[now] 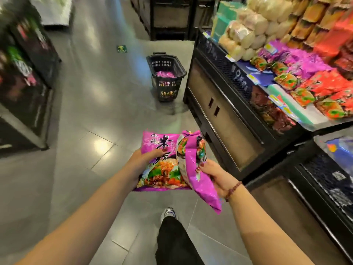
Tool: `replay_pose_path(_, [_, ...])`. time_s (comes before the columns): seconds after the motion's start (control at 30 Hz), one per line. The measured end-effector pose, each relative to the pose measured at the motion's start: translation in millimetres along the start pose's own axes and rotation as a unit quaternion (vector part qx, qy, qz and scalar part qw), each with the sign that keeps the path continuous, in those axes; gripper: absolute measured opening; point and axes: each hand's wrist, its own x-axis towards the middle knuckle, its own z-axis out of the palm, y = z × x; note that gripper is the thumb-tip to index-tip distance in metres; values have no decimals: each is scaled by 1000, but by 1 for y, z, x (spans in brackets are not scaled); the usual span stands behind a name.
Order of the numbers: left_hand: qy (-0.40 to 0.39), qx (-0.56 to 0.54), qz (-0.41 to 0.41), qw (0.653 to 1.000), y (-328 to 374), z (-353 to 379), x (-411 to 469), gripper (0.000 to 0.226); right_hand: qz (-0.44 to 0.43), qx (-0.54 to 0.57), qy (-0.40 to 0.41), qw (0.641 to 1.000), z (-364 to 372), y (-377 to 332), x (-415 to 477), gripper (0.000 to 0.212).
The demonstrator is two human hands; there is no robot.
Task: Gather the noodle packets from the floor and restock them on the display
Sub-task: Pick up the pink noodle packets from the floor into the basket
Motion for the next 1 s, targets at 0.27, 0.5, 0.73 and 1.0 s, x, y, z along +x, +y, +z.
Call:
replay_pose_path(0.27, [88, -40, 32, 995, 88, -26, 129, 19, 18, 7, 83, 996, -34, -84, 145, 77])
replay_pose_path(0.5, [101, -46, 38, 993, 144, -68, 211, 52, 14, -12, 141, 990, -27, -141, 260, 46])
replay_pose_path(0.73, [88, -48, 24, 995, 211, -123, 333, 39, 16, -9, 199, 980, -25, -184, 396, 39])
replay_pose_path(1.0, [77, -31, 2, 997, 301, -169, 462, 30, 45, 32, 246, 968, -18, -231, 521, 51])
